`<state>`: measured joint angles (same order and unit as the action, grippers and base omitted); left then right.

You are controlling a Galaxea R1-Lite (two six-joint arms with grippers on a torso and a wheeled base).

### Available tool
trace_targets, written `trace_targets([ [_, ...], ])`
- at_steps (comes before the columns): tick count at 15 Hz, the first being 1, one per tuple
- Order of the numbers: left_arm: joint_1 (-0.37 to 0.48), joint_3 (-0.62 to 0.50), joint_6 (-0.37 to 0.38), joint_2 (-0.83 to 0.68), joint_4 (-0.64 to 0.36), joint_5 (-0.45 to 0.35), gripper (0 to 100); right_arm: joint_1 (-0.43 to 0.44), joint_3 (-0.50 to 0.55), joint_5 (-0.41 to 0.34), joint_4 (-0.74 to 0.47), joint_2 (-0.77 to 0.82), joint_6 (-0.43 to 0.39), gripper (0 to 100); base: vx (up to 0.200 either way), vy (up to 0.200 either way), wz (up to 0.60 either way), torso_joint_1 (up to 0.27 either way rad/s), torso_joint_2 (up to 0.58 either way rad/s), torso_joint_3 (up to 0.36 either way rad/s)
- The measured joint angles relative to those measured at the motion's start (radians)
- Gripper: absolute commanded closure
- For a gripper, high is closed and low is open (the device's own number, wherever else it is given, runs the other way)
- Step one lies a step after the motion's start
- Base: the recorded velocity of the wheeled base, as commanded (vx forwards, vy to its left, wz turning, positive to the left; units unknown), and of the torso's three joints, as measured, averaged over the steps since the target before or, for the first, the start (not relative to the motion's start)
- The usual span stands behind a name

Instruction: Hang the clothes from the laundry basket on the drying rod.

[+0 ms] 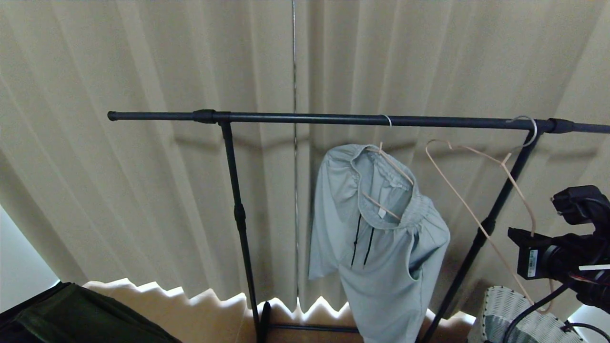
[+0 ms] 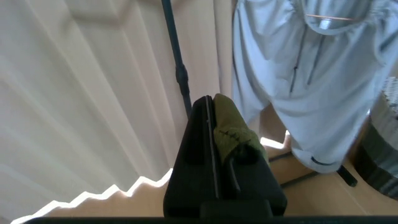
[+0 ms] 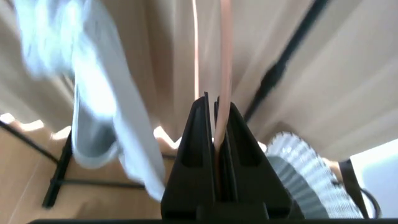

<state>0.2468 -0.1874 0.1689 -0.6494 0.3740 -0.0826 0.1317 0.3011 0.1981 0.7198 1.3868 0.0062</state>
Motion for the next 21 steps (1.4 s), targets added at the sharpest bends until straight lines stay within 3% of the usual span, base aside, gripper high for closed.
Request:
trace_targets([
  [5,0.000,0.000,0.001,0.002,0.000,0.000,100,0.003,-0.019,0.000,0.001,0.000,0.000,100,-0.200,0.000,0.00,0.001,0.00,0.003],
  [9,0.006,0.011,0.014,0.011,0.000,-0.001,100,0.008,-0.028,-0.015,0.012,-0.004,0.003,100,0.000,0.000,0.00,0.000,0.00,0.000],
  [13,0.005,0.016,0.042,0.007,-0.004,-0.001,100,0.043,-0.013,-0.087,0.002,-0.050,-0.003,100,0.000,0.000,0.00,0.000,0.00,0.000],
  [16,0.000,-0.010,0.042,-0.040,-0.005,0.004,100,0.122,-0.005,-0.157,-0.001,-0.102,-0.004,100,0.000,0.000,0.00,0.000,0.00,0.000],
  [21,0.001,-0.188,0.044,-0.234,-0.007,0.074,100,0.293,-0.003,-0.337,-0.001,-0.129,-0.003,100,0.000,0.000,0.00,0.000,0.00,0.000],
])
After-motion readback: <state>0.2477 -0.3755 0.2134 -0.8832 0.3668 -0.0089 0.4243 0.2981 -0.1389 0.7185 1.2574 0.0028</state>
